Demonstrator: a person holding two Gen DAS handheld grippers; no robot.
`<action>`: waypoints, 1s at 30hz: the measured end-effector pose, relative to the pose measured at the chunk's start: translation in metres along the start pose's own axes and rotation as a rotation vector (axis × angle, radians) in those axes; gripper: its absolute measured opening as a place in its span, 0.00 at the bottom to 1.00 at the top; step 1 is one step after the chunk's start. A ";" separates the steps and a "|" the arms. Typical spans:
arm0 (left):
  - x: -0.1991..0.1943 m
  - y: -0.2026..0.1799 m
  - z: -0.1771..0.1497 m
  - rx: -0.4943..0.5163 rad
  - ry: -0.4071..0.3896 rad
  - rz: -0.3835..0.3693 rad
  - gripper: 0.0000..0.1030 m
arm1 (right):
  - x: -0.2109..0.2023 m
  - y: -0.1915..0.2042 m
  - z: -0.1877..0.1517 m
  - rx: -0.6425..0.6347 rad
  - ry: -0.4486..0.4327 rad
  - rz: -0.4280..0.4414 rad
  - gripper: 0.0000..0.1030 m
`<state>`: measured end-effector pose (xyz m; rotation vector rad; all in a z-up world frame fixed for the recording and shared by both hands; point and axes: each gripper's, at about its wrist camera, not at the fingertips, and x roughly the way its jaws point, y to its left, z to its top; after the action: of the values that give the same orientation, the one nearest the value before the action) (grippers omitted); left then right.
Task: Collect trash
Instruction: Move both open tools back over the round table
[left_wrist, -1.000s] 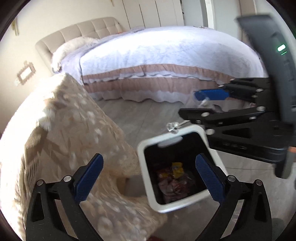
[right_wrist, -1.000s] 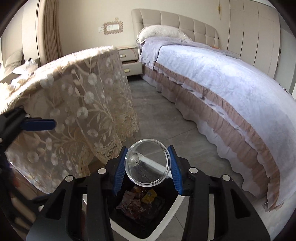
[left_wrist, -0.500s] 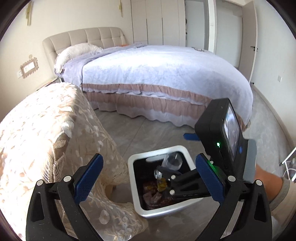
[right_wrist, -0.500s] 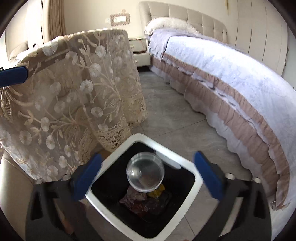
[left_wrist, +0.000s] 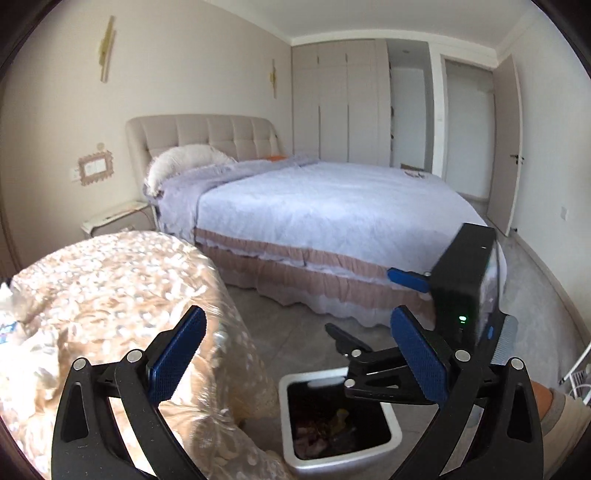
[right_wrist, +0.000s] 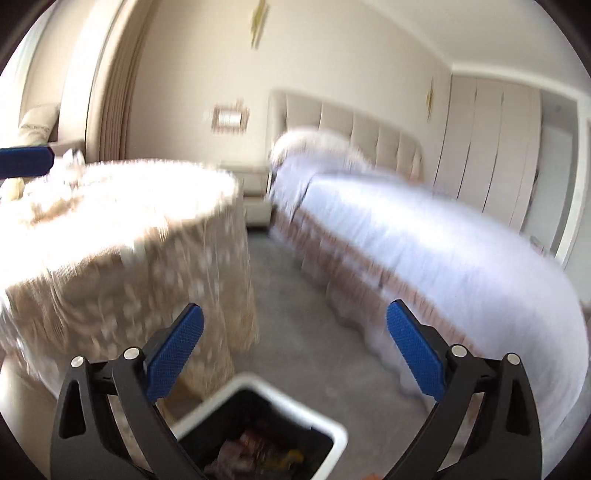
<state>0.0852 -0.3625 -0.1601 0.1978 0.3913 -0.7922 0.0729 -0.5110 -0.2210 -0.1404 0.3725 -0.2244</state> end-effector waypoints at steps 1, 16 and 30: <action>-0.008 0.006 0.004 -0.015 -0.020 0.029 0.95 | -0.007 0.005 0.010 -0.008 -0.043 0.014 0.96; -0.130 0.127 0.013 -0.078 -0.141 0.440 0.95 | -0.040 0.140 0.120 -0.091 -0.228 0.383 0.96; -0.184 0.241 -0.009 -0.176 -0.112 0.644 0.95 | -0.028 0.257 0.170 -0.176 -0.207 0.585 0.96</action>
<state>0.1405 -0.0738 -0.0857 0.1029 0.2640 -0.1325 0.1599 -0.2401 -0.0998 -0.2196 0.2135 0.3992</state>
